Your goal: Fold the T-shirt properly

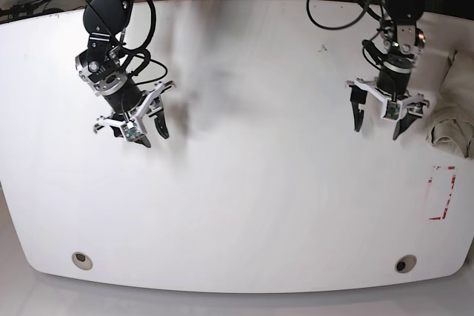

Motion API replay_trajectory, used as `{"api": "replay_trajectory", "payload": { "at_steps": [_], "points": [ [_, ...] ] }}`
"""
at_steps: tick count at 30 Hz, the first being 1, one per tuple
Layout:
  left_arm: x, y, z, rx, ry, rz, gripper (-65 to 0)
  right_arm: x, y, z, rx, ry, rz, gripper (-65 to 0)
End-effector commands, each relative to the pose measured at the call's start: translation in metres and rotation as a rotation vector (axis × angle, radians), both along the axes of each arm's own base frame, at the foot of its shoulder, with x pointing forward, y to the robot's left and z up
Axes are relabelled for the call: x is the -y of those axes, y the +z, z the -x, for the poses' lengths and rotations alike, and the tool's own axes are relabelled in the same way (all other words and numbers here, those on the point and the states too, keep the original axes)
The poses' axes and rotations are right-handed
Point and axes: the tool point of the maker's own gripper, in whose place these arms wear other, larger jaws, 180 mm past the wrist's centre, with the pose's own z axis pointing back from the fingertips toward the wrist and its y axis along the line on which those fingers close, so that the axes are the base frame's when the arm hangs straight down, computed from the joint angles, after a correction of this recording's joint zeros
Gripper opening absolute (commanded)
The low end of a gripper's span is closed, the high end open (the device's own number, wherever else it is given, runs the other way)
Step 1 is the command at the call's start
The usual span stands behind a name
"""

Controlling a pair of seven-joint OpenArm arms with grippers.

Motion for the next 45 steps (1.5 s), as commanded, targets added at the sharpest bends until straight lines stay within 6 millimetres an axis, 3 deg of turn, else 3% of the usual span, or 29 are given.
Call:
{"api": "replay_trajectory", "payload": {
  "at_steps": [1,4,9,14,20,30,35,38,45],
  "points": [
    [0.009,0.022,0.004,0.08,0.014,0.019,-15.8,0.012,0.016,-0.001,0.078,-0.047,-0.036,-42.0],
    [0.021,0.012,0.036,0.038,0.028,0.043,-15.8,0.029,0.008,0.016,0.069,-0.099,-0.049,-42.0],
    [0.041,-0.001,0.092,-0.049,0.052,0.091,-15.8,0.037,-0.014,0.057,-0.005,-0.132,-0.124,-42.0],
    [0.051,-0.007,0.161,-0.194,0.069,0.098,-15.8,0.045,-0.037,0.12,-0.126,-0.173,-0.187,-42.0],
    [0.052,-0.014,0.235,-0.407,0.08,0.077,-15.8,0.035,-0.04,0.194,-0.247,-0.173,-0.209,-42.0],
    [0.058,-0.028,0.328,-0.652,0.09,0.09,-15.8,0.023,-0.046,0.281,-0.44,-0.208,-0.285,-42.0],
    [0.059,-0.06,0.377,-0.798,0.113,0.108,-16.0,0.021,-0.073,0.33,-0.59,-0.248,-0.313,-42.0],
    [0.057,-0.092,0.386,-0.845,0.135,0.122,-16.2,0.024,-0.097,0.357,-0.679,-0.297,-0.332,-42.0],
    [0.047,-0.158,0.406,-0.97,0.172,0.134,-16.2,0.018,-0.16,0.38,-0.833,-0.333,-0.376,-42.0]
  ]
}}
